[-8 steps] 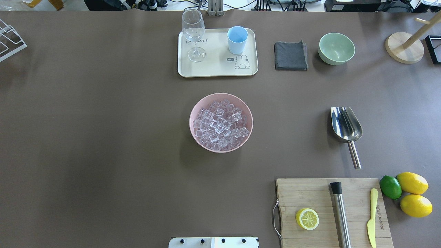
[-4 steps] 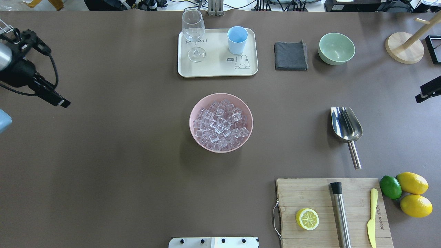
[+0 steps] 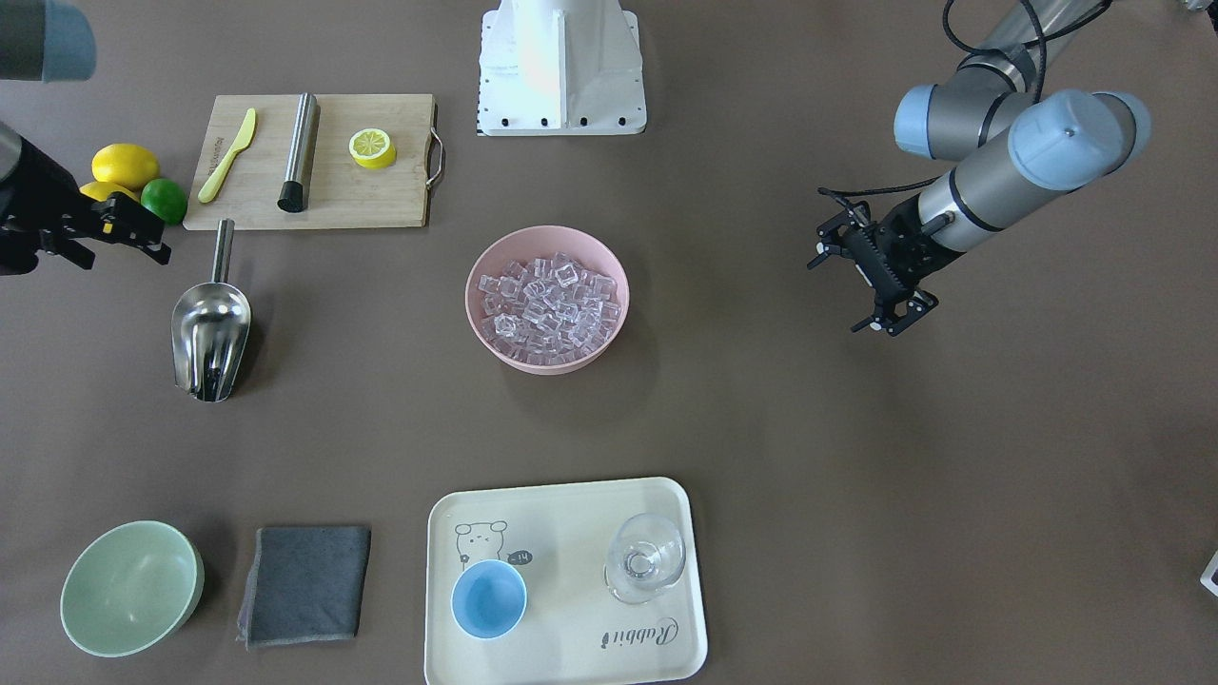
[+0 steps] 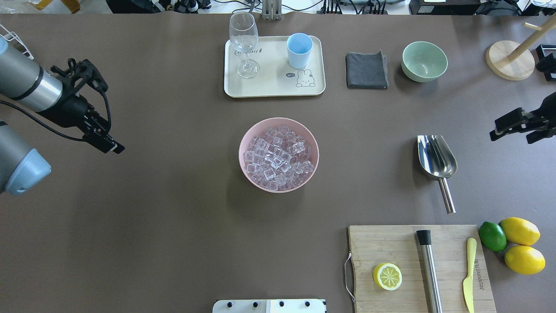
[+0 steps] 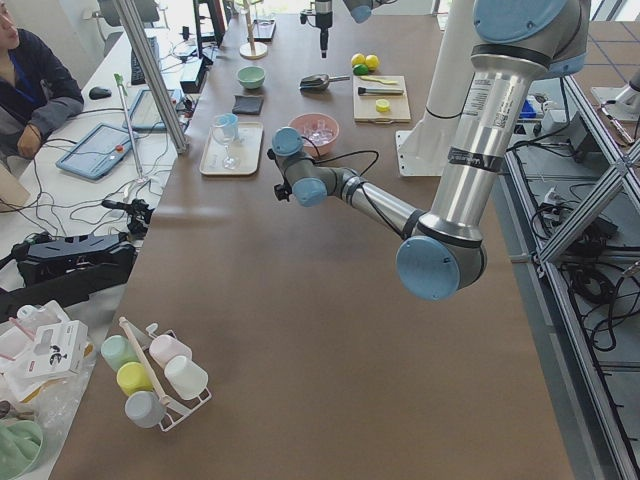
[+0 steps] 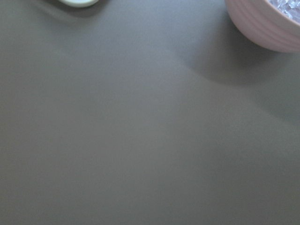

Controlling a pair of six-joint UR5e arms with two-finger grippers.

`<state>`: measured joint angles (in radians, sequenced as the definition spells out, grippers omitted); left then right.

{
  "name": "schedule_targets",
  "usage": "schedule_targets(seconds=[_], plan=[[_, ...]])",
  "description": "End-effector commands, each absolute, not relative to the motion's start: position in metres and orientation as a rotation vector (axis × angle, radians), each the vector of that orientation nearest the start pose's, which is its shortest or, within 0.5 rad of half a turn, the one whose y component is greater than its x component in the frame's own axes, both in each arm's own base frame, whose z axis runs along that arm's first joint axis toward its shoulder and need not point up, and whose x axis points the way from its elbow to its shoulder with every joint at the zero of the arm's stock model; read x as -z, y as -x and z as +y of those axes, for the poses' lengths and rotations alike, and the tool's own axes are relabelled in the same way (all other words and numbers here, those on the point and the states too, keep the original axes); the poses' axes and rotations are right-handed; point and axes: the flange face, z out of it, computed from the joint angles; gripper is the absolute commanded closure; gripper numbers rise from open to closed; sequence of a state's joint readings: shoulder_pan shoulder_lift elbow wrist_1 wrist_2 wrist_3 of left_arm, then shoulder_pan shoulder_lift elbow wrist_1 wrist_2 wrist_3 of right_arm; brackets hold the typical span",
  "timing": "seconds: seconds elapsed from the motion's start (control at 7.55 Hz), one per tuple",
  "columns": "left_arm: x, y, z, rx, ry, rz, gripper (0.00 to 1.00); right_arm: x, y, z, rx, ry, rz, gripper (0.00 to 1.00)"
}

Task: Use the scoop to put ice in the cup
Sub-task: 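Grasp the metal scoop with the right gripper while the left reaches the bowl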

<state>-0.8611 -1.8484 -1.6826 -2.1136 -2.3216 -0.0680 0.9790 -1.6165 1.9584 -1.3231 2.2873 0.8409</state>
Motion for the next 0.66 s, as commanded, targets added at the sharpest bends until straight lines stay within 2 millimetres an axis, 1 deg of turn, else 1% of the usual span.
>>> schedule_targets(seconds=[0.0,0.13,0.4,0.53], plan=[[-0.365,-0.421,-0.482,-0.986,-0.786,0.965,0.02,-0.465,0.29,-0.389,0.044,0.052,-0.852,0.0],[-0.361,-0.44,-0.48,-1.011,-0.828,0.994,0.02,-0.473,0.297,-0.386,0.052,0.063,-0.836,0.0],[-0.351,-0.458,-0.476,-1.041,-0.886,1.028,0.02,-0.488,0.309,-0.384,0.069,0.074,-0.808,0.0],[-0.343,-0.472,-0.474,-1.061,-0.917,1.05,0.02,-0.489,0.315,-0.382,0.079,0.072,-0.801,0.0]])
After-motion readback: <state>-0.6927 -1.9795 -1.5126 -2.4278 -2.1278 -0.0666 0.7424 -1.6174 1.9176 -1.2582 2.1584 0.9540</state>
